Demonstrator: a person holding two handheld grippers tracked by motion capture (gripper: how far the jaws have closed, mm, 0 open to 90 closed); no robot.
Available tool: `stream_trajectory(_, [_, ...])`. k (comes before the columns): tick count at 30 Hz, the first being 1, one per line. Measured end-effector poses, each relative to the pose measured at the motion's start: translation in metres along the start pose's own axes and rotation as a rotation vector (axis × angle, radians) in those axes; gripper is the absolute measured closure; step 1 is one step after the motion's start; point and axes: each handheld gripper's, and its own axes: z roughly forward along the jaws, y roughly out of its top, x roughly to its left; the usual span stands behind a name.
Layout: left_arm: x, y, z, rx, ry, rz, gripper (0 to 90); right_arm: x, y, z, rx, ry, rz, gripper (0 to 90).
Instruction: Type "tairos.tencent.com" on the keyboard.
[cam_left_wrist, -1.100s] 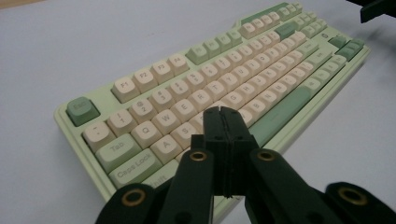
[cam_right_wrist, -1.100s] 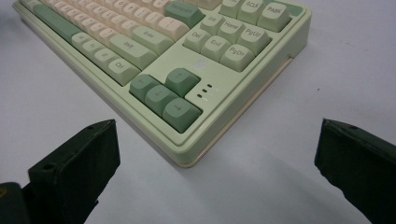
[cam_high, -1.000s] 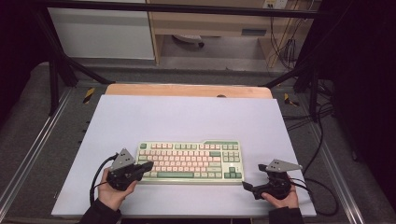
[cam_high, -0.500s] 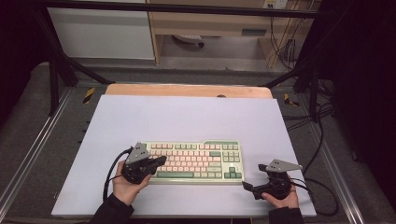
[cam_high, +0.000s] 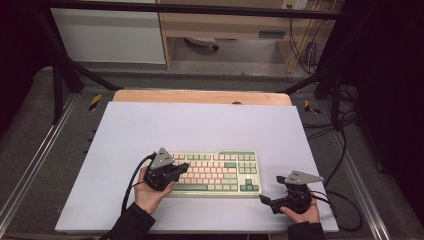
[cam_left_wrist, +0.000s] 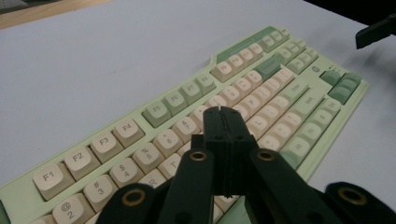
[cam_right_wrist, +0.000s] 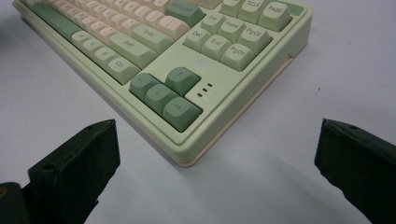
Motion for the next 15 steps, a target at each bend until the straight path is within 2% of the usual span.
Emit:
stream_trajectory(7, [0.006,-0.005,0.013,0.033,0.024,0.001,90.0,0.000,0.000,0.001,0.002,-0.001,-0.007,0.6])
stream_trajectory(8, [0.006,-0.006,0.015,0.043,0.032,0.011,90.0,0.000,0.000,0.001,0.003,-0.001,-0.006,0.6])
stream_trajectory(15, [0.012,-0.014,0.024,0.072,0.047,-0.002,90.0,0.000,0.000,0.002,0.005,0.002,-0.006,0.7])
